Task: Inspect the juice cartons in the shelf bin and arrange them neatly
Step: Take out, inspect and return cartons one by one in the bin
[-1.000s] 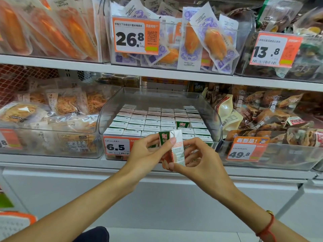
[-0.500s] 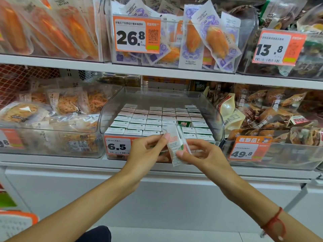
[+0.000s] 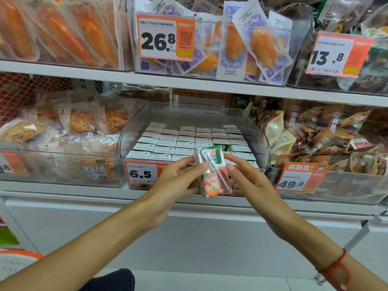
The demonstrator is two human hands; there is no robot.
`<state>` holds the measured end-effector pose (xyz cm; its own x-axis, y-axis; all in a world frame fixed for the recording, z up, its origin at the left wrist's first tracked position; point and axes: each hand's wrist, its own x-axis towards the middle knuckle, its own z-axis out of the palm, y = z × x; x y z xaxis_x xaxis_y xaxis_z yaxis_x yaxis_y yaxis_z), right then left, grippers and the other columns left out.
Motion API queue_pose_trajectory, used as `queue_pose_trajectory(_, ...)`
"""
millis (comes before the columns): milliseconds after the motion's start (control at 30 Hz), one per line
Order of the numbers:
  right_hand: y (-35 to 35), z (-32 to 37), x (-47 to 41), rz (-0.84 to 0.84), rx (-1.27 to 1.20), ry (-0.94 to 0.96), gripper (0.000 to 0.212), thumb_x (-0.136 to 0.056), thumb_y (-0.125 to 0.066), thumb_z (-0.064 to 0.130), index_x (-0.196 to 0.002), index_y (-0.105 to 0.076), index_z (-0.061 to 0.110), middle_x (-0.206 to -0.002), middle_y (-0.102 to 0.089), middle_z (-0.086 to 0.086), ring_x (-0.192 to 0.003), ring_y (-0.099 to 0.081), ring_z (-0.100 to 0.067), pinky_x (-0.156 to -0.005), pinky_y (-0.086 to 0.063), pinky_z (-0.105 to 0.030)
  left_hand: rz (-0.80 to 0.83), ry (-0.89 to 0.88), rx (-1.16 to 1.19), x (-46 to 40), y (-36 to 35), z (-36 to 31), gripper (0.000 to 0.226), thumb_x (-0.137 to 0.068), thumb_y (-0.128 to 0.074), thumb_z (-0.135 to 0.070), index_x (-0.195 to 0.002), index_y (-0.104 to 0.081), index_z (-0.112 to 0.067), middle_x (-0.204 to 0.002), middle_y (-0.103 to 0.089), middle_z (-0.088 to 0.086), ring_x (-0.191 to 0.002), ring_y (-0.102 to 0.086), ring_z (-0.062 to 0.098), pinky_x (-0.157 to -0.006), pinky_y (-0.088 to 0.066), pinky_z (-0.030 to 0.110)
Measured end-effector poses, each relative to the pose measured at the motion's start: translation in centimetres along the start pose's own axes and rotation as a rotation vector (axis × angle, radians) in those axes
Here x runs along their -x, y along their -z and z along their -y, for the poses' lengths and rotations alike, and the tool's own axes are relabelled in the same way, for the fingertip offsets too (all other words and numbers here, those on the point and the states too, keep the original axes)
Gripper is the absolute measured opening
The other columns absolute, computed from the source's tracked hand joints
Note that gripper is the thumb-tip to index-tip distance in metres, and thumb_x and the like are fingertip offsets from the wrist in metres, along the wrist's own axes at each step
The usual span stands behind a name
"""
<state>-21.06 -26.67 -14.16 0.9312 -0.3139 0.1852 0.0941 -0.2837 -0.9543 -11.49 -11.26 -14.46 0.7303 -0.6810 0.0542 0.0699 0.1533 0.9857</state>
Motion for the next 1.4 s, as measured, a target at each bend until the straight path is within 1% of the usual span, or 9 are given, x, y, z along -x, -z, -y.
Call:
queue_pose_trajectory(100, 0.1, 0.2, 0.0, 0.016, -0.025, 0.048, 0.024, -0.083, -0.051, 0.047, -0.105, -0.056, 0.056, -0.093, -0.068, 0.032, -0.091, -0.067, 0.006, -0.065, -0.052, -0.011, 0.006, -0.121, -0.143, 0.1, 0.2, -0.2, 0.039, -0.083, -0.071, -0.033, -0.121, -0.061, -0.035, -0.113, -0.071, -0.009, -0.101, -0.068, 0.004, -0.083, -0.057, 0.021)
queue_pose_trajectory(300, 1.8, 1.0, 0.6, 0.016, 0.052, 0.247, 0.037, -0.075, -0.068, 0.045, -0.111, -0.065, 0.049, -0.113, -0.069, 0.019, -0.106, -0.063, 0.0, -0.08, -0.053, -0.015, 0.049, -0.438, -0.409, 0.7, 0.3, -0.8, 0.045, -0.072, -0.075, -0.035, -0.113, -0.058, -0.045, -0.116, -0.065, -0.029, -0.109, -0.061, -0.005, -0.086, -0.048, 0.009)
queue_pose_trajectory(433, 2.6, 0.9, 0.8, 0.059, 0.111, 0.292, 0.044, -0.072, -0.075, 0.032, -0.114, -0.064, 0.034, -0.117, -0.07, 0.013, -0.116, -0.061, -0.008, -0.1, -0.048, -0.025, 0.021, -0.547, -0.566, 0.7, 0.6, -0.3, 0.045, -0.075, -0.078, -0.026, -0.111, -0.057, -0.043, -0.12, -0.063, -0.027, -0.117, -0.056, -0.005, -0.091, -0.047, 0.009)
queue_pose_trajectory(567, 2.9, 0.7, 0.9, 0.072, 0.116, 0.3, 0.045, -0.067, -0.077, 0.029, -0.11, -0.064, 0.03, -0.119, -0.069, 0.012, -0.119, -0.06, -0.008, -0.102, -0.048, -0.027, 0.004, -0.628, -0.627, 0.5, 0.4, 0.1, 0.051, -0.078, -0.08, -0.01, -0.11, -0.058, -0.044, -0.118, -0.062, -0.025, -0.119, -0.056, 0.0, -0.089, -0.047, 0.009)
queue_pose_trajectory(800, 3.0, 0.4, 0.8, 0.043, 0.128, 0.32, 0.044, -0.07, -0.075, 0.032, -0.112, -0.063, 0.031, -0.117, -0.069, 0.014, -0.118, -0.06, -0.006, -0.1, -0.048, -0.024, 0.022, -0.672, -0.644, 0.3, 0.1, 0.0, 0.049, -0.079, -0.079, -0.017, -0.113, -0.055, -0.041, -0.122, -0.059, -0.022, -0.124, -0.051, 0.001, -0.098, -0.045, 0.014)
queue_pose_trajectory(900, 2.8, 0.3, 0.9, 0.008, 0.155, 0.338, 0.042, -0.077, -0.071, 0.033, -0.118, -0.061, 0.033, -0.117, -0.068, 0.017, -0.114, -0.062, -0.006, -0.096, -0.05, -0.021, 0.055, -0.573, -0.553, 0.3, 0.0, -0.1, 0.043, -0.08, -0.075, -0.025, -0.117, -0.057, -0.037, -0.123, -0.057, -0.022, -0.123, -0.05, 0.001, -0.099, -0.046, 0.017)
queue_pose_trajectory(1100, 1.7, 0.4, 1.0, -0.054, 0.199, 0.313, 0.053, -0.081, -0.063, 0.039, -0.13, -0.045, 0.05, -0.116, -0.061, 0.027, -0.102, -0.063, 0.001, -0.072, -0.055, -0.014, 0.105, -0.286, -0.172, 0.3, -0.1, -0.4, 0.046, -0.077, -0.072, -0.032, -0.117, -0.058, -0.049, -0.118, -0.066, -0.018, -0.108, -0.065, 0.004, -0.075, -0.055, 0.018)
queue_pose_trajectory(1233, 1.6, 0.8, 1.3, 0.052, 0.317, 0.342, 0.064, -0.081, -0.062, 0.037, -0.136, -0.034, 0.055, -0.126, -0.038, 0.052, -0.114, -0.053, 0.008, -0.077, -0.049, -0.006, 0.07, -0.152, 0.017, 0.1, 0.5, -0.3, 0.052, -0.079, -0.071, -0.032, -0.124, -0.054, -0.052, -0.124, -0.067, 0.0, -0.103, -0.071, 0.022, -0.078, -0.059, 0.031)
queue_pose_trajectory(1400, 2.0, 0.9, 1.2, 0.196, 0.354, 0.304, 0.059, -0.08, -0.068, 0.036, -0.134, -0.047, 0.048, -0.146, -0.035, 0.034, -0.124, -0.05, 0.004, -0.091, -0.049, -0.013, 0.076, -0.054, 0.158, 0.0, 0.9, -0.1, 0.04, -0.087, -0.065, -0.03, -0.124, -0.053, -0.041, -0.111, -0.074, 0.008, -0.099, -0.072, 0.022, -0.075, -0.058, 0.026)
